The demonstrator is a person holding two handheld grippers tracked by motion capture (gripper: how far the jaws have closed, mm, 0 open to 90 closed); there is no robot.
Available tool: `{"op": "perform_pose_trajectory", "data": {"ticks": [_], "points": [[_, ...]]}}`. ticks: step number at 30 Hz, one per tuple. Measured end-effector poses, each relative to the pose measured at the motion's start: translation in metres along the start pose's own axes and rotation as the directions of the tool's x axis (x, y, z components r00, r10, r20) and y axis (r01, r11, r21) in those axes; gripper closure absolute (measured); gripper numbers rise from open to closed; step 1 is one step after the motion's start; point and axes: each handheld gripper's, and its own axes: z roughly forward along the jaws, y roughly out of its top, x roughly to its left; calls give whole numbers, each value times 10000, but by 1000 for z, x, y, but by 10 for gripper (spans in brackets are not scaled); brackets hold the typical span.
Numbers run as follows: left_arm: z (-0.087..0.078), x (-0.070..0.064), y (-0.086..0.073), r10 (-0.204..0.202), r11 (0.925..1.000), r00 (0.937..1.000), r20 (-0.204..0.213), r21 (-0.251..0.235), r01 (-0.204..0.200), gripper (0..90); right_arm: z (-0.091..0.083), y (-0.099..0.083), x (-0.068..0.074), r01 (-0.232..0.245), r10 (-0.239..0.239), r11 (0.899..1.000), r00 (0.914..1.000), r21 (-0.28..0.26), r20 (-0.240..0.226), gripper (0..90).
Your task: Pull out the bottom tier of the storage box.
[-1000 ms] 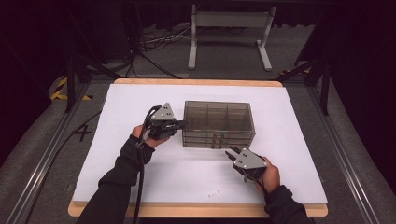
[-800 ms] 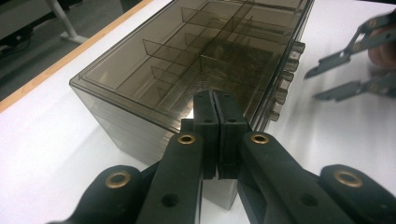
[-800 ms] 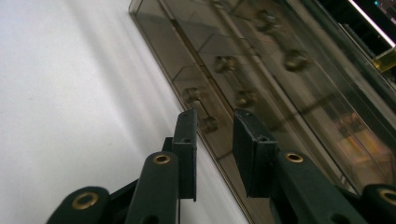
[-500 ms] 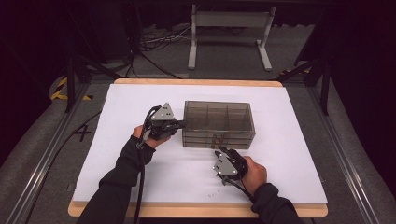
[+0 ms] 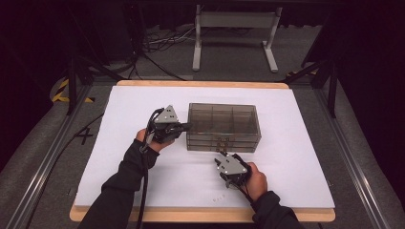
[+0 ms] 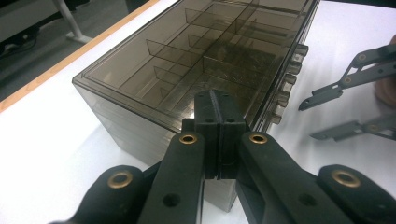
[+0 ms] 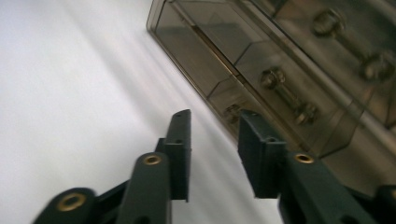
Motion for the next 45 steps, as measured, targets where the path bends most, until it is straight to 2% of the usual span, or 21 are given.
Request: {"op": "perform_pose_trajectory", "data": {"ticks": [2, 4, 5, 6, 8, 9, 11, 12, 13, 16, 19, 22, 25, 28, 32, 34, 37, 42, 43, 44, 45], "points": [[0, -3, 0, 74, 10000, 9999, -80, 29, -74, 899, -4, 3, -1, -1422, 1421, 9898, 9898, 30, 131, 570], [-1, -3, 0, 223, 9997, 9997, -87, 83, -223, 899, -6, 5, -2, -2665, 2661, 9637, 9637, 157, 211, 525], [-1, -3, 0, 223, 9997, 9997, -87, 83, -223, 899, -6, 5, -1, -3314, 3299, 9430, 9429, 298, 459, 511], [-1, -4, 0, 255, 9996, 9996, -74, 88, -254, 899, -6, 5, -1, -3314, 3299, 9430, 9429, 298, 459, 511], [-2, -5, 0, 272, 9996, 9996, -55, 72, -272, 899, -4, 4, -2, -4238, 4190, 9039, 9045, 576, 790, 488], [-2, -5, 0, 300, 9995, 9995, -67, 76, -299, 899, -3, 5, -2, -4474, 4404, 8921, 8922, 628, 1005, 468], [-2, -6, 0, 420, 9991, 9990, -134, 102, -419, 899, -2, 7, -5, -5308, 5220, 8443, 8457, 738, 1109, 452], [-2, -6, 0, 420, 9991, 9990, -134, 102, -419, 899, -2, 7, -5, -5308, 5220, 8443, 8457, 738, 1109, 452], [-2, -7, 0, 448, 9989, 9989, -116, 142, -447, 899, 2, 7, -7, -6012, 5872, 7943, 7966, 871, 1441, 421], [-2, -7, 0, 642, 9978, 9978, -153, 144, -640, 899, 6, 9, -8, -6426, 6276, 7605, 7644, 939, 1476, 421], [-3, -7, 1, 712, 9973, 9973, -191, 186, -708, 899, 12, 12, -9, -6600, 6439, 7455, 7491, 929, 1556, 414], [-2, -8, 0, 735, 9972, 9970, -223, 155, -732, 899, 15, 15, -7, -6552, 6368, 7507, 7517, 847, 1714, 410], [-3, -8, 0, 720, 9973, 9972, -222, 169, -716, 899, 19, 16, -7, -6736, 6535, 7331, 7358, 932, 1778, 421], [-3, -9, 0, 766, 9970, 9967, -269, 130, -762, 899, 22, 19, -4, -6670, 6421, 7379, 7408, 1030, 1971, 465], [-3, -10, 0, 785, 9968, 9965, -290, 154, -781, 899, 22, 20, -4, -7146, 6851, 6942, 6929, 869, 2248, 555], [-3, -10, -1, 747, 9972, 9967, -306, 80, -745, 899, 22, 20, -4, -7191, 6890, 6897, 6878, 846, 2287, 555], [-3, -10, -2, 679, 9977, 9973, -280, 46, -678, 899, 22, 20, -4, -7368, 7064, 6716, 6686, 780, 2323, 558], [-3, -10, -3, 632, 9980, 9977, -251, -28, -633, 899, 22, 21, -4, -7267, 6958, 6824, 6787, 785, 2349, 579], [-3, -10, -3, 636, 9980, 9977, -236, -53, -637, 899, 20, 21, -4, -7262, 6946, 6844, 6766, 650, 2444, 720], [-3, -10, -3, 601, 9982, 9979, -225, -61, -602, 899, 17, 21, -6, -7283, 6913, 6832, 6683, 526, 2748, 771], [-3, -10, -3, 601, 9982, 9979, -225, -61, -602, 899, 16, 19, -8, -7355, 7025, 6755, 6637, 532, 2569, 786]]}}
